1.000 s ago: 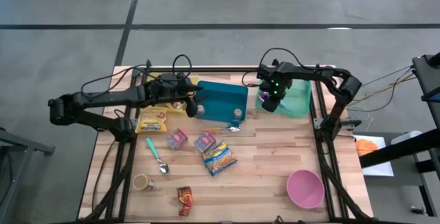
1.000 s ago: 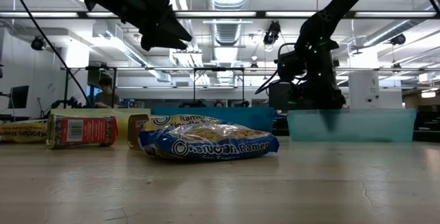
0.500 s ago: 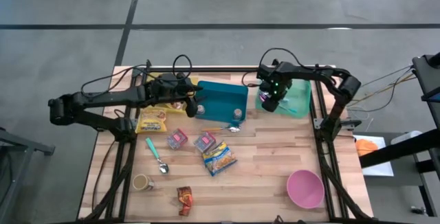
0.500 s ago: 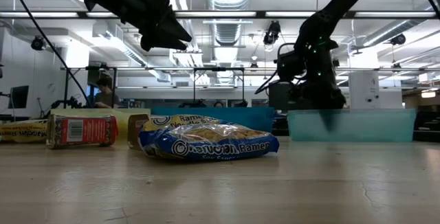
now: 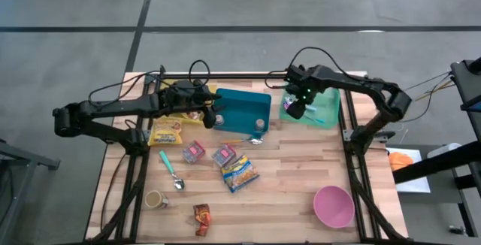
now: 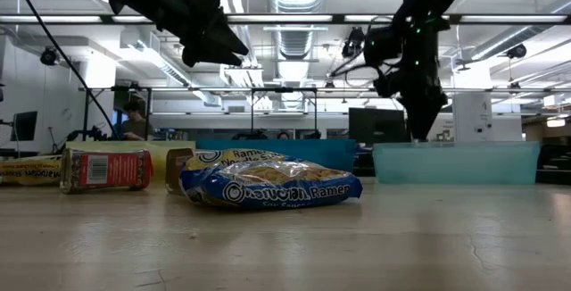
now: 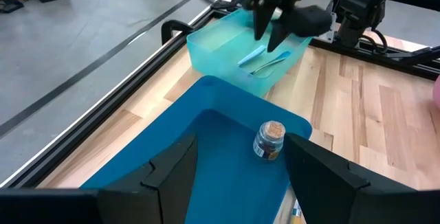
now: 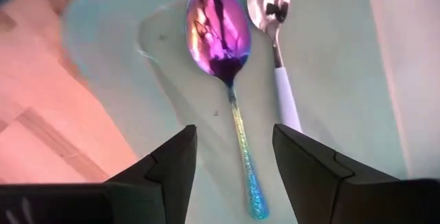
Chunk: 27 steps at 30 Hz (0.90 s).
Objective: Pick & Place Food Item
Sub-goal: Put the orange seasoning pack into the blue bin
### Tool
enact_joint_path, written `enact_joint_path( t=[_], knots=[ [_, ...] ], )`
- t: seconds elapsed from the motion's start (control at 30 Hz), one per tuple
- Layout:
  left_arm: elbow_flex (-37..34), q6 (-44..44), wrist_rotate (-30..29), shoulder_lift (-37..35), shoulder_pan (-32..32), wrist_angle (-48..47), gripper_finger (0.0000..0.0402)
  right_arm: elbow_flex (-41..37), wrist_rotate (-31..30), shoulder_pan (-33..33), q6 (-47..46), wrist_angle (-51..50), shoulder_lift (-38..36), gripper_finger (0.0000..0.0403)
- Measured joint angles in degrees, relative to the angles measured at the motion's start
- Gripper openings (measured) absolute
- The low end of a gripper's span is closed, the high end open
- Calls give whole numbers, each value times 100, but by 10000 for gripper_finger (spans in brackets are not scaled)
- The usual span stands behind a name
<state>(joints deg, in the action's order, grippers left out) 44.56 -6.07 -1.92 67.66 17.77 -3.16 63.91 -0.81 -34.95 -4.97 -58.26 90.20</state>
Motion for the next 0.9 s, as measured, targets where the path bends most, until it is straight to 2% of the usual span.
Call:
enact_joint_path(
  t=[0.2, 0.5, 0.9],
  knots=[
    [0, 0, 0, 0, 0, -13, 224, -64, -270, 572, -246, 27, -519, 190],
    [-1, 0, 1, 0, -1, -303, 224, -71, -974, 1909, -268, 207, -818, 190],
    [-2, -192, 2, -2, -4, -860, 224, -104, -963, 3160, -938, 1250, -772, 190]
  ],
)
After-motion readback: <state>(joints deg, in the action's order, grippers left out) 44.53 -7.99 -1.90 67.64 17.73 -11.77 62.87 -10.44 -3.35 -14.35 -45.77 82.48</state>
